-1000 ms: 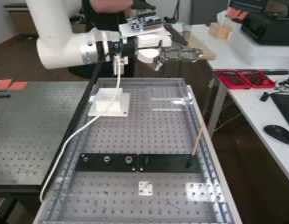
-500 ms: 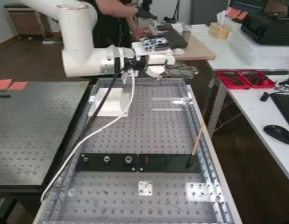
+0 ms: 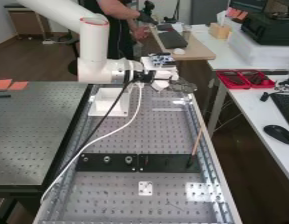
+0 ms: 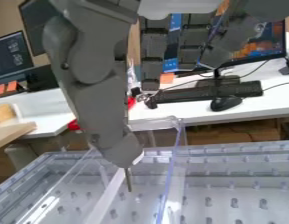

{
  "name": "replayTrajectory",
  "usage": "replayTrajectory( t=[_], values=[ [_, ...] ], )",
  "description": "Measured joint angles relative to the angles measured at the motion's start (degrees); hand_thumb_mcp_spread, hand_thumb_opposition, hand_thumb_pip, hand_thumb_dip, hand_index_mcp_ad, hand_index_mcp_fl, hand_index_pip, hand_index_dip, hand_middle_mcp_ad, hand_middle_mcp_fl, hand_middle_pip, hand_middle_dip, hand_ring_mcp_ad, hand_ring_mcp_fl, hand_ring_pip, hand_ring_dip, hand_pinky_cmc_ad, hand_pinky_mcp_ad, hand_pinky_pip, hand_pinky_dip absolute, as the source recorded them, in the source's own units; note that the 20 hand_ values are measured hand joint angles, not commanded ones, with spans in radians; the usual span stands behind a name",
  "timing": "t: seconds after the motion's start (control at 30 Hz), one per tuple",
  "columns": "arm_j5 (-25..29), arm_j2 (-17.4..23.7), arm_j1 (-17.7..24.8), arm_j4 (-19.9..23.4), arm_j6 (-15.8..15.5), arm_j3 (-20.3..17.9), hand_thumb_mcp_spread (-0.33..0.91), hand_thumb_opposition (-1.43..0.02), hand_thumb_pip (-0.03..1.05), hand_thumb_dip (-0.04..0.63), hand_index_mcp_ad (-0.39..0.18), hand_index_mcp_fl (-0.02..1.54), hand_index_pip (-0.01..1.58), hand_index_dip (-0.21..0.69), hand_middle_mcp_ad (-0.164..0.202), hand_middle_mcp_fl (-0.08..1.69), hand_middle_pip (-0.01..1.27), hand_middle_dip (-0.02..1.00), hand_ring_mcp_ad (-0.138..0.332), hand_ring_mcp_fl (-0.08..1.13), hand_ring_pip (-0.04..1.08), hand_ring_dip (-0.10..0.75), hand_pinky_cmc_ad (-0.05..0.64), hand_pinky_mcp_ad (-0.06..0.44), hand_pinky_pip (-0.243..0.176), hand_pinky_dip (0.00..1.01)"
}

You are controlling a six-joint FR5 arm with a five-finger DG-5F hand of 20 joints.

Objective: Grab the drill bit and place it in the clear container

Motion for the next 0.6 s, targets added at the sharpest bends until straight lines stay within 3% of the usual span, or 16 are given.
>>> replayTrajectory(
  t=[0.2, 0.33, 0.4, 0.6],
  values=[
    [0.5, -0.5, 0.0, -0.8, 0.0, 0.4, 0.75, -0.97, 0.50, 0.300, -0.183, 0.69, 1.23, 0.197, 0.012, 0.33, 0.14, 0.16, 0.133, 0.10, 0.10, 0.010, 0.367, 0.113, -0.075, 0.18],
    [0.2, -0.6, -0.1, -1.9, -0.2, 0.8, 0.61, -0.91, 0.50, 0.304, -0.169, 0.59, 1.21, 0.209, 0.012, 0.28, 0.13, 0.16, 0.124, 0.09, 0.10, 0.010, 0.363, 0.115, -0.075, 0.18],
    [-0.2, -0.6, -0.2, -2.6, -0.1, 1.0, 0.56, -0.88, 0.51, 0.300, -0.168, 0.37, 1.13, 0.171, 0.014, 0.25, 0.13, 0.16, 0.136, 0.07, 0.10, 0.010, 0.363, 0.113, -0.075, 0.18],
    [-0.2, -0.2, -0.4, -2.7, 0.0, 1.1, 0.47, -0.84, 0.62, 0.300, -0.126, 0.16, 1.00, 0.148, 0.012, 0.19, 0.13, 0.16, 0.141, 0.03, 0.09, 0.010, 0.346, 0.117, -0.077, 0.20]
  ],
)
